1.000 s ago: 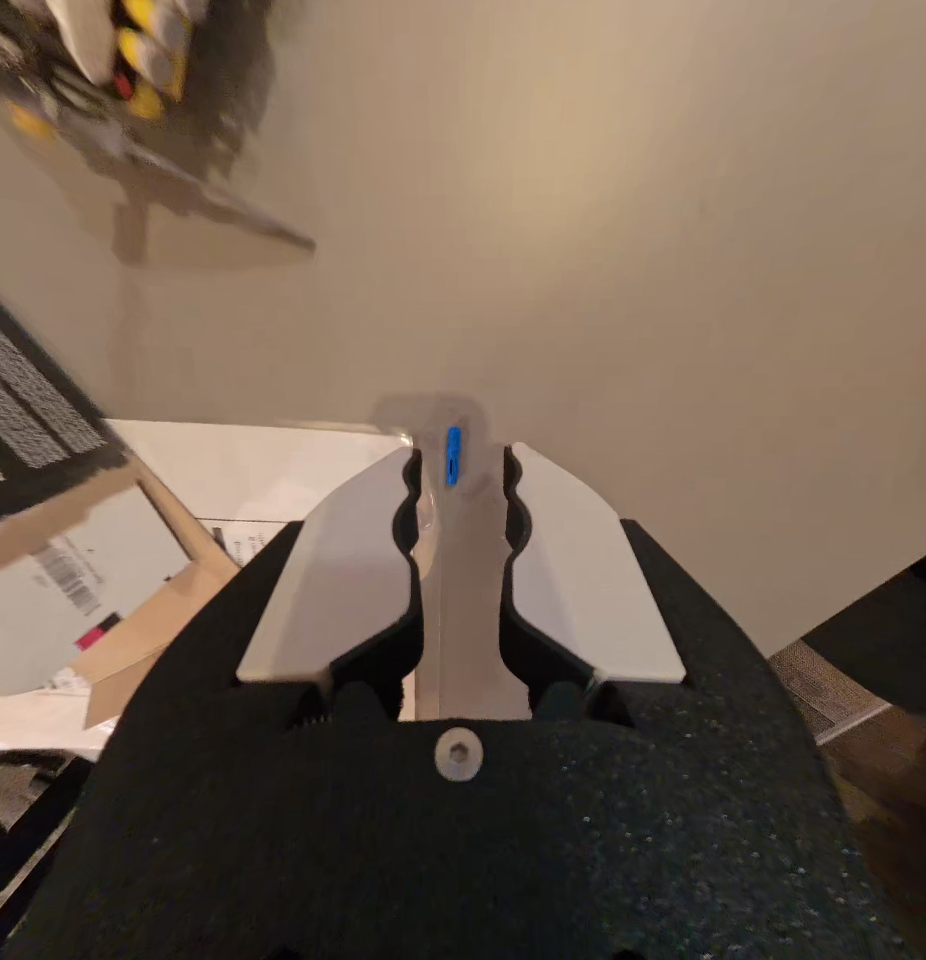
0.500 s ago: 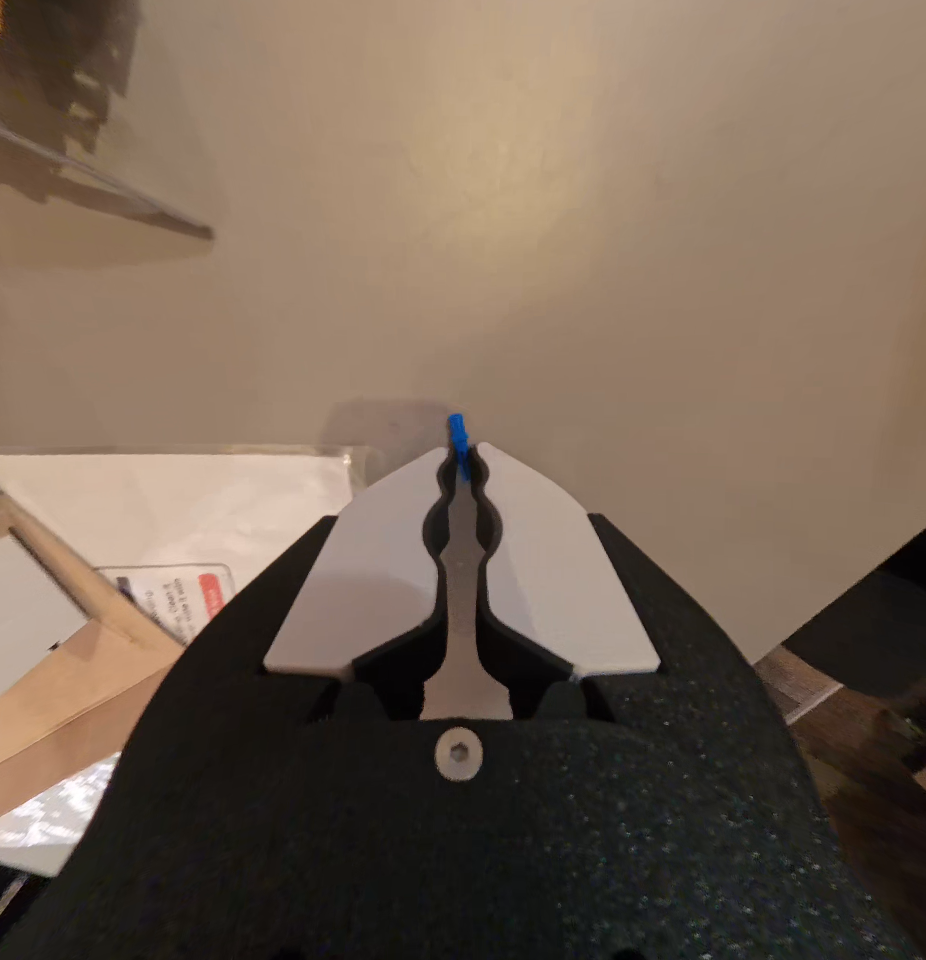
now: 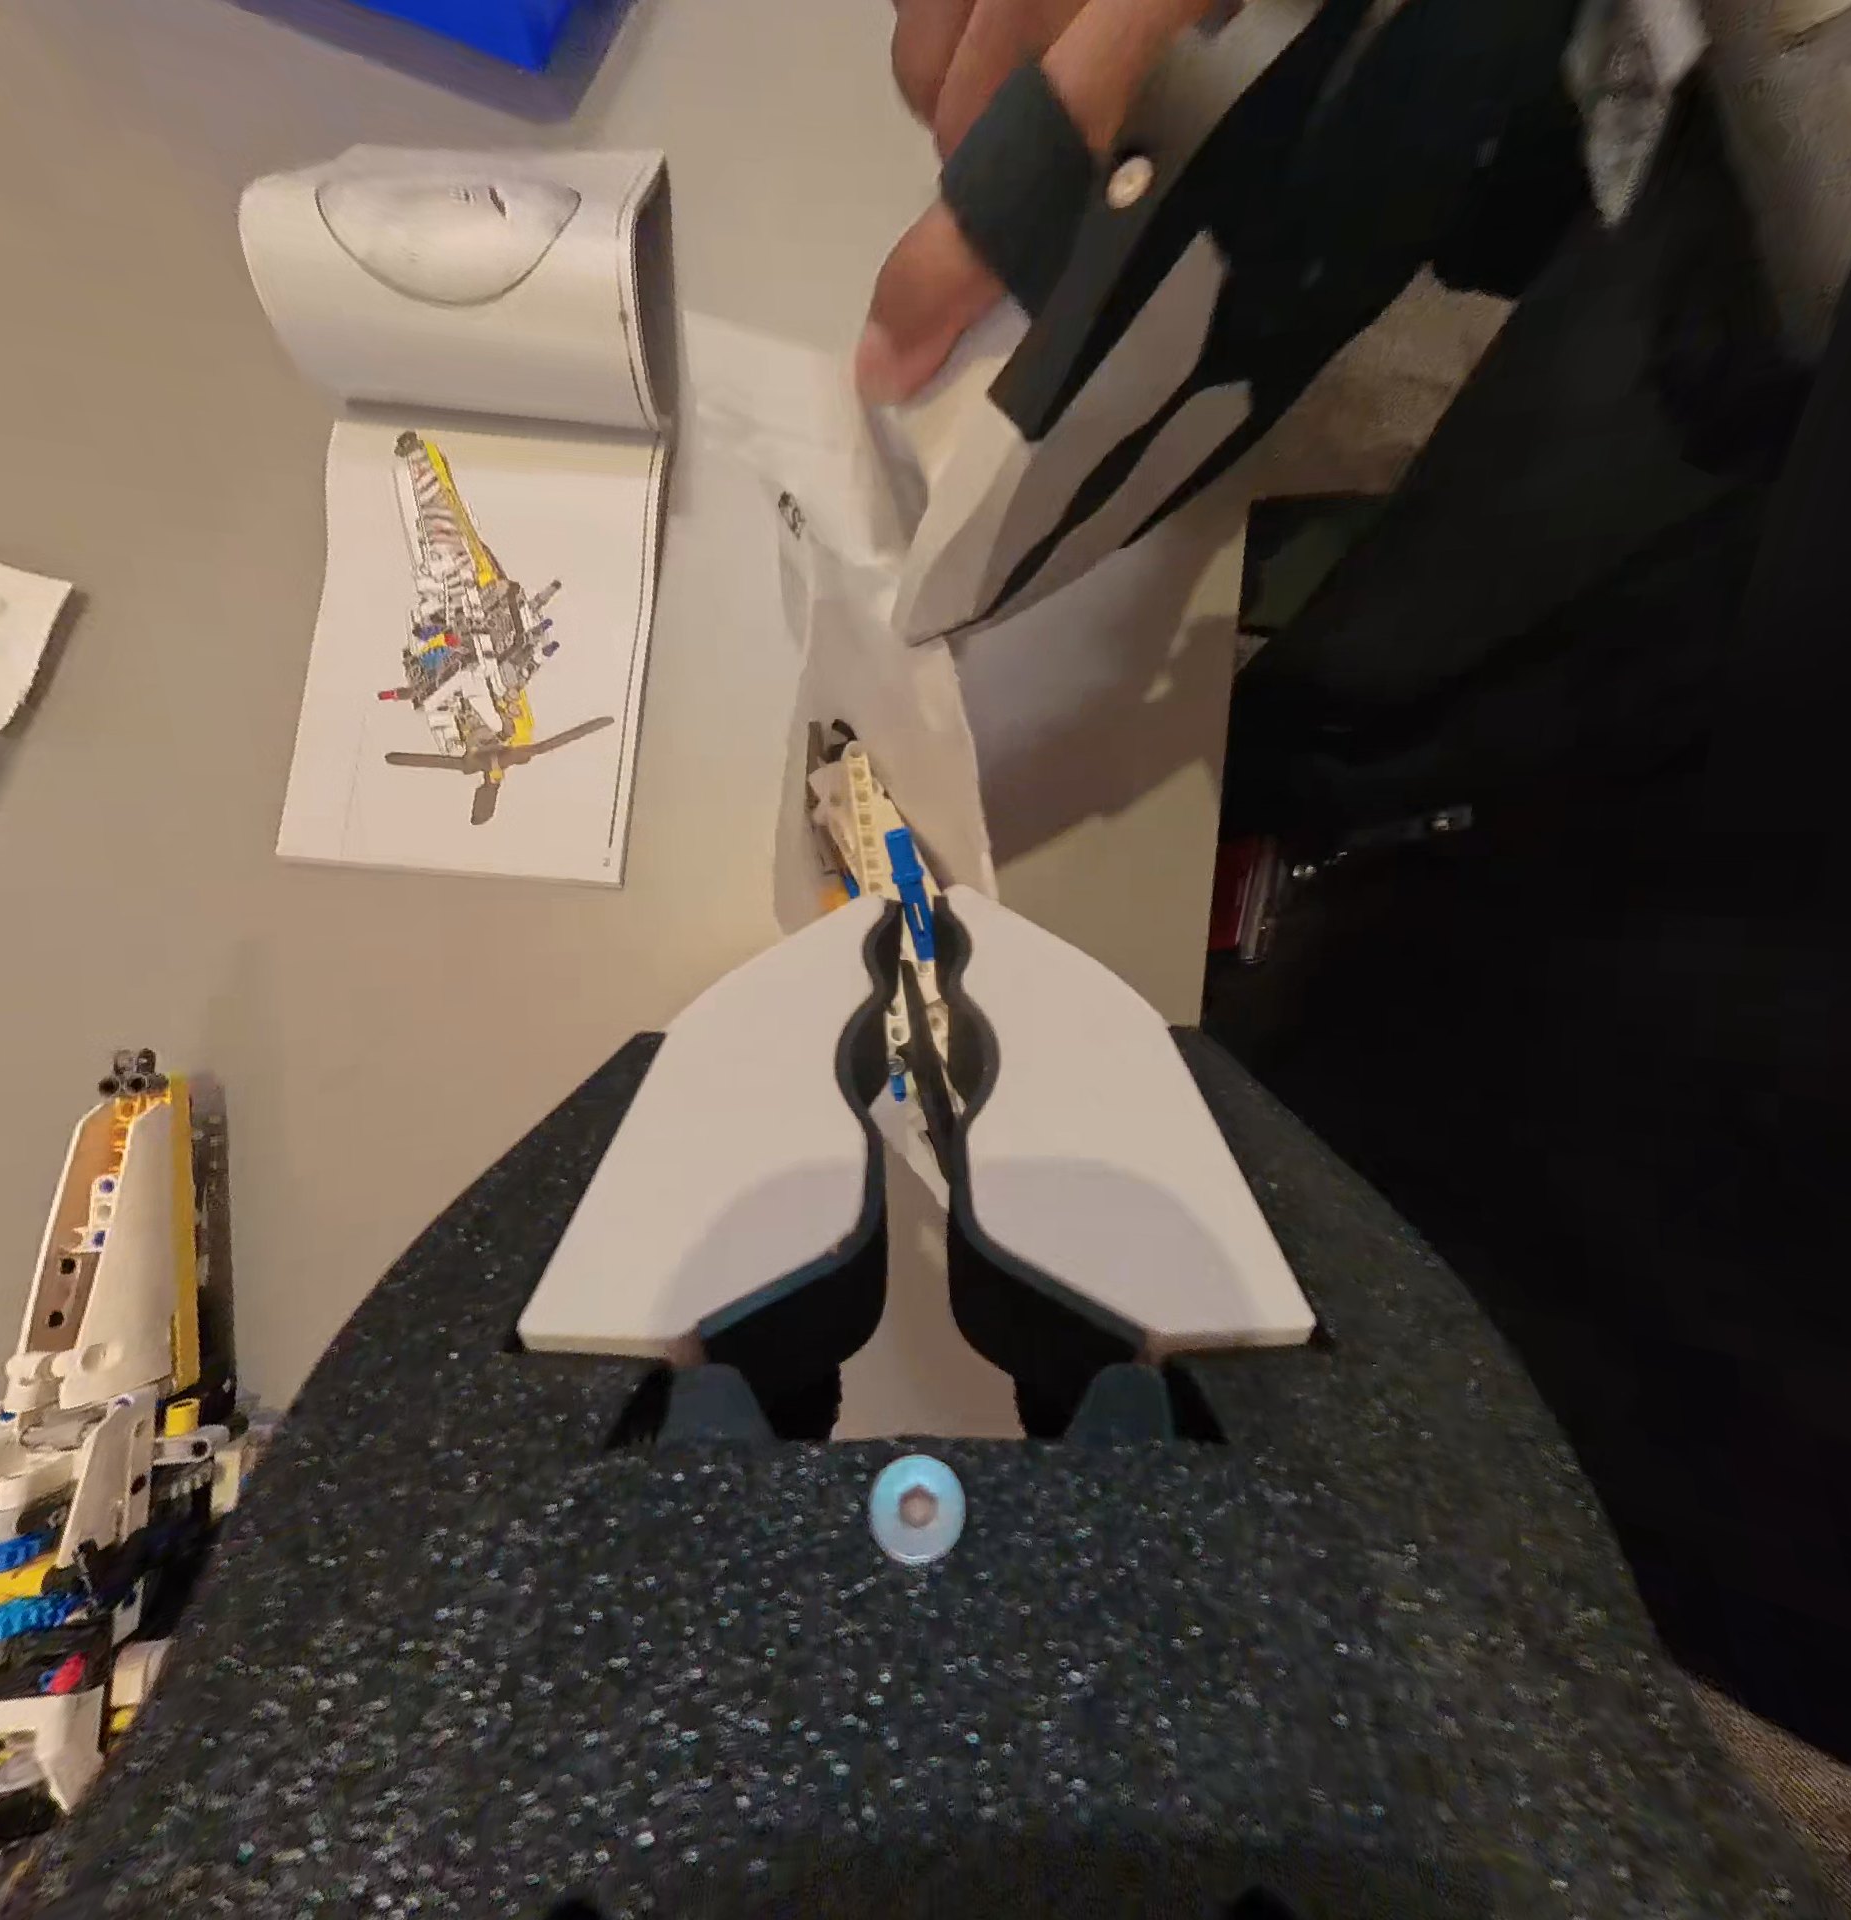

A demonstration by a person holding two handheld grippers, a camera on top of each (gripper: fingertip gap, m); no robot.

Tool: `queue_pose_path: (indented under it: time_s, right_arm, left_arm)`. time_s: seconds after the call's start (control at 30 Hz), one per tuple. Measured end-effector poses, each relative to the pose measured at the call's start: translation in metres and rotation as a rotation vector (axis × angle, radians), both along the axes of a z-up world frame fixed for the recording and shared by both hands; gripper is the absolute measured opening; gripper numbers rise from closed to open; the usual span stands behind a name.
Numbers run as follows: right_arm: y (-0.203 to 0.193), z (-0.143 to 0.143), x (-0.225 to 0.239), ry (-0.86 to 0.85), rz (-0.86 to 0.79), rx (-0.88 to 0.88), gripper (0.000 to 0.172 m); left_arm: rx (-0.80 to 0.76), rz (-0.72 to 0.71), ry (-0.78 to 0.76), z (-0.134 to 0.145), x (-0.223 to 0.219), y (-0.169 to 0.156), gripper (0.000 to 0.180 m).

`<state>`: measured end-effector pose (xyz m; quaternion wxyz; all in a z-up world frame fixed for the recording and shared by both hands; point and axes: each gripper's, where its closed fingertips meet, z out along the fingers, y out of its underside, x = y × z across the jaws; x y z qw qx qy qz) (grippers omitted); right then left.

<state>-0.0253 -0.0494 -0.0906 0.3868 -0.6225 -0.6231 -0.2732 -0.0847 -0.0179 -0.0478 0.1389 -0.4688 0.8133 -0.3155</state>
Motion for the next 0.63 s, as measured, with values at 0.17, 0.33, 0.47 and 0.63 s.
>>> queue_pose_path:
  time_s: [0.17, 0.33, 0.47, 0.63]
  right_arm:
    - [-0.002, 0.001, -0.002, 0.003, 0.01, 0.002, 0.0]
    - [0.0, -0.001, 0.0, 0.014, 0.024, 0.006, 0.0]
    - [0.002, -0.001, 0.001, 0.017, 0.035, 0.011, 0.0]
    - [0.004, -0.001, 0.002, 0.015, 0.029, 0.011, 0.0]
  left_arm:
    - [0.055, 0.1, 0.048, -0.025, 0.004, 0.022, 0.032]
    - [0.161, 0.305, -0.043, -0.01, -0.049, 0.105, 0.04]
    - [0.272, 0.549, 0.033, -0.034, -0.143, 0.218, 0.039]
    - [0.189, 0.807, 0.175, -0.104, -0.237, 0.305, 0.033]
